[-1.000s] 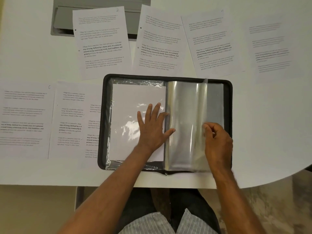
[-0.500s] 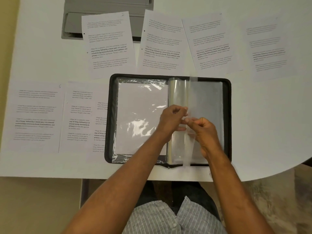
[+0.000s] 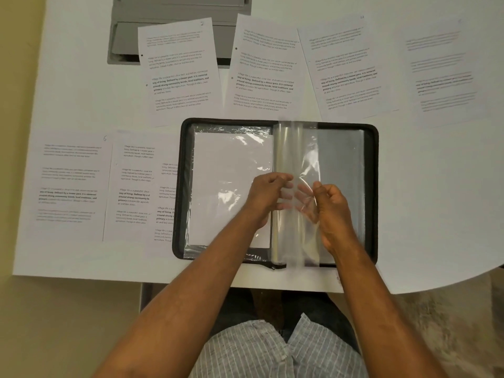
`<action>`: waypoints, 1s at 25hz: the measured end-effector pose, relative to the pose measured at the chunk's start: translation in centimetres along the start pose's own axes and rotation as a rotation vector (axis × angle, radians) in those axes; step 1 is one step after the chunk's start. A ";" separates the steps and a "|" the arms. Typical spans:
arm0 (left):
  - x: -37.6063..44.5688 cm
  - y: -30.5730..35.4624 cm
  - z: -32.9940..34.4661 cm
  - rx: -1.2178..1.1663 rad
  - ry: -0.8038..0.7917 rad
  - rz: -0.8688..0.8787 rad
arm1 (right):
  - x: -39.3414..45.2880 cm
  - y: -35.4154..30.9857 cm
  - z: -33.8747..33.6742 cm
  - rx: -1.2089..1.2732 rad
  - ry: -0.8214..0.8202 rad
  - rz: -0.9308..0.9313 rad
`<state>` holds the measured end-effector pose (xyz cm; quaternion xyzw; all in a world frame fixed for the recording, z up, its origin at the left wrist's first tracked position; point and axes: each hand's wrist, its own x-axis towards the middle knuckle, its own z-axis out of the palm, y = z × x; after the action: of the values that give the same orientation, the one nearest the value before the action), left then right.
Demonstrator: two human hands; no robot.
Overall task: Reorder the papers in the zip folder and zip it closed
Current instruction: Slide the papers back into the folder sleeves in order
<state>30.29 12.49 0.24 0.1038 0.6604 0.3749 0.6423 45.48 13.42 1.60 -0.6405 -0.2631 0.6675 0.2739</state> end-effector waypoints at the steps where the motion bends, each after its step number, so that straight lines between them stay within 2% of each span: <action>1: 0.1 0.2 -0.3 -0.011 0.027 0.004 | 0.1 -0.2 -0.3 -0.025 0.039 -0.038; 5: 0.2 1.1 -2.2 -0.033 0.121 0.018 | 0.6 -1.2 -3.0 -0.108 0.290 -0.168; 7: -0.3 1.8 -3.0 -0.024 0.151 0.035 | 1.0 -1.3 -4.8 -0.267 0.414 -0.217; 9: -0.5 2.3 -4.1 0.004 0.178 0.049 | 1.8 -0.6 -6.4 -0.451 0.461 -0.247; 12: -0.9 2.7 -6.1 0.049 0.252 0.066 | 2.8 0.6 -6.9 -0.682 0.441 -0.324; 15: -1.3 2.9 -8.7 0.071 0.361 0.085 | 2.9 1.3 -5.3 -0.886 0.320 -0.532; 18: -1.6 3.2 -11.9 0.081 0.415 0.072 | 2.6 1.8 -1.4 -0.876 0.002 -0.487; 20: -1.5 3.4 -14.2 0.099 0.430 0.055 | 2.6 2.6 2.2 -0.937 -0.151 -0.518; 23: -0.9 3.0 -16.9 0.145 0.374 0.019 | 3.5 4.4 6.8 -1.164 -0.286 -0.644; 25: 0.0 3.1 -18.4 0.129 0.302 -0.002 | 4.0 5.7 9.2 -1.324 -0.311 -0.655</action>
<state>12.19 7.97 0.24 0.0868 0.7721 0.3425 0.5282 36.00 12.22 -4.88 -0.4586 -0.8218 0.3372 -0.0239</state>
